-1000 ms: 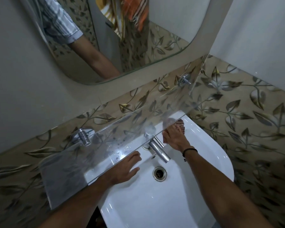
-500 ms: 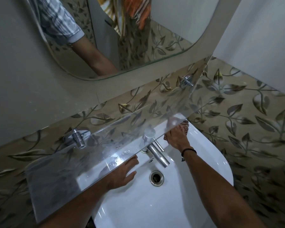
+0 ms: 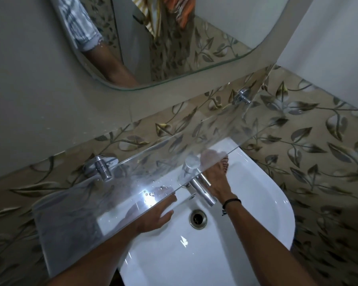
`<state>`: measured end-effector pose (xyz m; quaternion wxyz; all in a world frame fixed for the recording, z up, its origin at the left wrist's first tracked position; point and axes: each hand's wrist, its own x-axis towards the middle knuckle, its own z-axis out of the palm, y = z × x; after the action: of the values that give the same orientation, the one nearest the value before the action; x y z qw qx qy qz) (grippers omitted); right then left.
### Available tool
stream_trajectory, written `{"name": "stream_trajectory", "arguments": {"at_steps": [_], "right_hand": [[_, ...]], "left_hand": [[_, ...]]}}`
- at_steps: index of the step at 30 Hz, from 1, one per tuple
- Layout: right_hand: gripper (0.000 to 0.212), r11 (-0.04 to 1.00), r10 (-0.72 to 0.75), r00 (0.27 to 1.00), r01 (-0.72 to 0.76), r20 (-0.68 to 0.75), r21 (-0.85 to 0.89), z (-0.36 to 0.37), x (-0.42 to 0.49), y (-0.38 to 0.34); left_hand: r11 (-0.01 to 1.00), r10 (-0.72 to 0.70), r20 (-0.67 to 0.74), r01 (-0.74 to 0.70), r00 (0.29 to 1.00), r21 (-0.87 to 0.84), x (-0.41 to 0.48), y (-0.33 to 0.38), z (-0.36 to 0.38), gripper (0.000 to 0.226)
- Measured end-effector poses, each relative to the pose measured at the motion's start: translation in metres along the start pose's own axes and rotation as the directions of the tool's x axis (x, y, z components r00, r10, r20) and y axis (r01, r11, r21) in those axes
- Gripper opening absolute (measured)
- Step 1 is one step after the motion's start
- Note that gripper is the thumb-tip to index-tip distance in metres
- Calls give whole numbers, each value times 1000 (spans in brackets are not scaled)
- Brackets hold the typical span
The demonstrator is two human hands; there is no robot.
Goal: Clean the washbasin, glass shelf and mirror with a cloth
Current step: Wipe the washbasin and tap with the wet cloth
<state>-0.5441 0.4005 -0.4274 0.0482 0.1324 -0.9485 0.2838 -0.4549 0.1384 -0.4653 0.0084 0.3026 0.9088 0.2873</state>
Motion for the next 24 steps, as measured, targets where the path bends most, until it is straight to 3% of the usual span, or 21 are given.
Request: {"name": "stream_trajectory", "arguments": {"at_steps": [1, 4, 6, 7, 9, 12, 17, 19, 22, 24], "right_hand": [[36, 996, -84, 996, 83, 14, 23, -2, -9, -7], [69, 970, -192, 981, 191, -9, 149, -20, -27, -35], [58, 934, -345, 937, 349, -58, 74, -20, -29, -37], [58, 933, -358, 934, 357, 7, 52, -22, -25, -31], [50, 951, -296, 949, 303, 106, -59, -18, -16, -11], [36, 931, -306, 948, 317, 89, -179, -15, -4, 11], [35, 979, -158, 987, 154, -22, -130, 7, -9, 11], [47, 977, -188, 978, 176, -94, -120, 16, -15, 4], [47, 966, -260, 953, 255, -154, -49, 18, -27, -5], [39, 991, -99, 991, 107, -89, 83, 30, -38, -8]], "left_hand": [[1000, 15, -10, -15, 1000, -5, 1, 4, -3, 37], [999, 50, -19, -50, 999, 11, 2, 7, -5, 35], [998, 46, -18, -46, 999, 43, 1, 6, -4, 35], [999, 34, -4, -34, 999, 22, 0, 8, -4, 36], [1000, 26, 11, -26, 1000, -1, 0, 10, -6, 37], [999, 46, -6, -46, 999, -15, 2, 15, -11, 36], [997, 82, -33, -82, 996, -6, 5, 21, -18, 35], [996, 88, -49, -88, 995, -9, 6, 23, -19, 34], [995, 102, -54, -103, 993, -5, 6, 24, -22, 34], [995, 98, -51, -99, 994, 1, 7, 25, -22, 34]]}}
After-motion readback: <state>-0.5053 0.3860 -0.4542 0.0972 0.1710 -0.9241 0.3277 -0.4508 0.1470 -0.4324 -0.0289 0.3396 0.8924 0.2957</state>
